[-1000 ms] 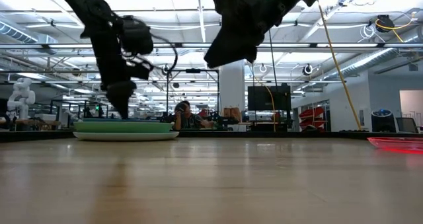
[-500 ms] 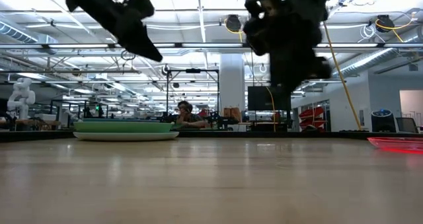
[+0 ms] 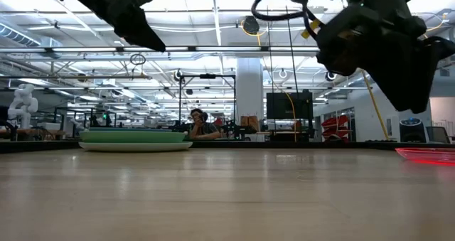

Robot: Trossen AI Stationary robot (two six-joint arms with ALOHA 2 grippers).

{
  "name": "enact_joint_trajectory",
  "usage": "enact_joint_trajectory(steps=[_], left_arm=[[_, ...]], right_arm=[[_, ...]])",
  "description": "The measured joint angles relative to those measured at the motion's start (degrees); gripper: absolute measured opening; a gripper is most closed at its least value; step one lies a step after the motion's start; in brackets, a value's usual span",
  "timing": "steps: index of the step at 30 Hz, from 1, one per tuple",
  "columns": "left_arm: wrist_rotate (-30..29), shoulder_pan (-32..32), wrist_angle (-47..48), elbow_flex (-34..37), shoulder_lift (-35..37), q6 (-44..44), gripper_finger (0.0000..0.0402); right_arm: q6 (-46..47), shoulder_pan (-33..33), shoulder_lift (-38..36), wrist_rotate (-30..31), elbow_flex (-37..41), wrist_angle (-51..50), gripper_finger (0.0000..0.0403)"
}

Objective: Stack plastic plates
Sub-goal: Stack the pink plate on top of the blue plate

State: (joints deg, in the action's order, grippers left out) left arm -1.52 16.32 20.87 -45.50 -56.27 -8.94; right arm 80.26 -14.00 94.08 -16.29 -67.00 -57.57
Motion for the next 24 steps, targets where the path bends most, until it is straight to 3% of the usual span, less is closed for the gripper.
enact_joint_trajectory(steps=[9,16,24], left_arm=[[-0.55,0.13,-0.18,0.00,-0.02,-2.86,0.0124],[-3.54,0.15,-1.63,0.00,-0.02,-3.70,0.0124],[-4.06,0.15,-1.71,0.00,-0.02,-3.70,0.0124]], right_arm=[[-2.05,-0.36,0.28,9.03,0.01,-11.55,0.0130],[-3.00,-0.16,1.75,14.55,1.43,-8.32,0.0130],[-1.09,0.02,1.88,11.87,11.97,1.52,0.0130]])
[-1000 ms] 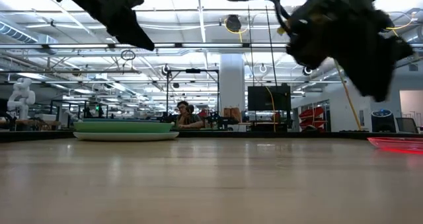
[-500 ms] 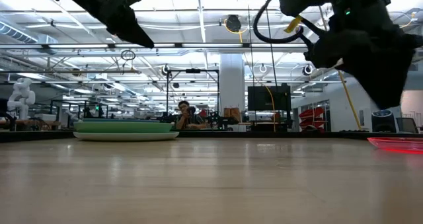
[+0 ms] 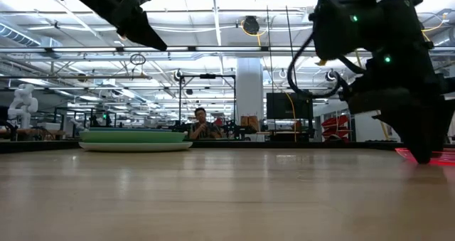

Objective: Stack plastic plates
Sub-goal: Stack the pink plate on top of the blue plate

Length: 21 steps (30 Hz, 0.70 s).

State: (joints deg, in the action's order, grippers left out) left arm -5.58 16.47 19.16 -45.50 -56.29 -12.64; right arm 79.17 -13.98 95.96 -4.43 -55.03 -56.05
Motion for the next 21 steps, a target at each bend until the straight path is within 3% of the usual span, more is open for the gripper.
enact_joint_trajectory(steps=[7,21], left_arm=[[-0.03,0.00,-0.04,0.00,-0.02,0.00,0.0124],[-0.03,0.00,-0.02,0.00,-0.02,0.28,0.0124]], right_arm=[[-0.41,0.00,-0.20,1.50,1.56,1.58,0.0123],[-1.42,-0.02,-0.10,2.92,1.39,4.52,0.0019]])
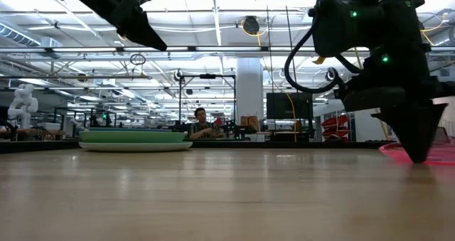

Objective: Stack plastic plates
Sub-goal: Stack the pink plate on top of the blue plate

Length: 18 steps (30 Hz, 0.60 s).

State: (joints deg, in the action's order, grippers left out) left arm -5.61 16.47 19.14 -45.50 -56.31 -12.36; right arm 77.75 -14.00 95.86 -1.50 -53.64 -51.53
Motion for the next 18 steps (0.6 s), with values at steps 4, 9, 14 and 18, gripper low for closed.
enact_joint_trajectory(steps=[4,9,14,18], left_arm=[[0.00,0.00,0.00,0.00,0.00,0.02,0.0124],[0.00,0.00,-1.33,0.00,-0.02,0.04,0.0124],[-0.24,0.00,-4.05,0.00,0.25,-0.62,0.0124],[-2.25,0.00,-5.29,0.00,2.78,-2.05,0.0124]], right_arm=[[-2.02,0.07,0.21,2.71,-2.04,-0.65,0.0009],[-8.17,0.07,0.21,7.37,-7.61,-3.13,0.0006],[-18.03,0.54,0.19,13.44,-14.13,-3.39,0.0006],[-26.01,1.76,0.16,17.98,-19.04,-3.45,0.0006]])
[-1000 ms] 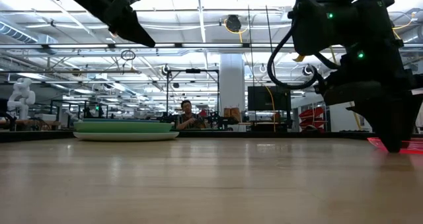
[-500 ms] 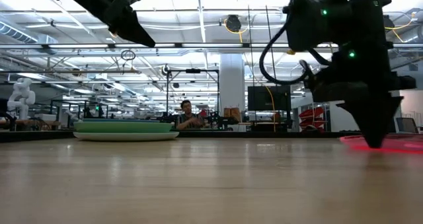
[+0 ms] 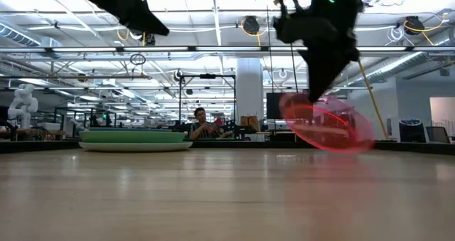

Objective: Stack plastic plates
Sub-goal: Stack the pink plate on top of the blue plate

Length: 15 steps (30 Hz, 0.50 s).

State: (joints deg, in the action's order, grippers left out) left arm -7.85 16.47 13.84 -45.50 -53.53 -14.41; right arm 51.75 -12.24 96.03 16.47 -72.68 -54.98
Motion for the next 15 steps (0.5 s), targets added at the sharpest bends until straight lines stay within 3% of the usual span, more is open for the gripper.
enact_joint_trajectory(steps=[6,15], left_arm=[[-0.31,0.00,0.71,0.00,8.74,-0.53,0.0124],[0.15,-0.01,8.59,0.00,19.38,0.11,0.0124]], right_arm=[[-17.44,2.91,-0.04,2.85,-5.48,2.85,0.0006],[-43.88,9.21,1.86,4.02,-9.04,20.08,0.0002]])
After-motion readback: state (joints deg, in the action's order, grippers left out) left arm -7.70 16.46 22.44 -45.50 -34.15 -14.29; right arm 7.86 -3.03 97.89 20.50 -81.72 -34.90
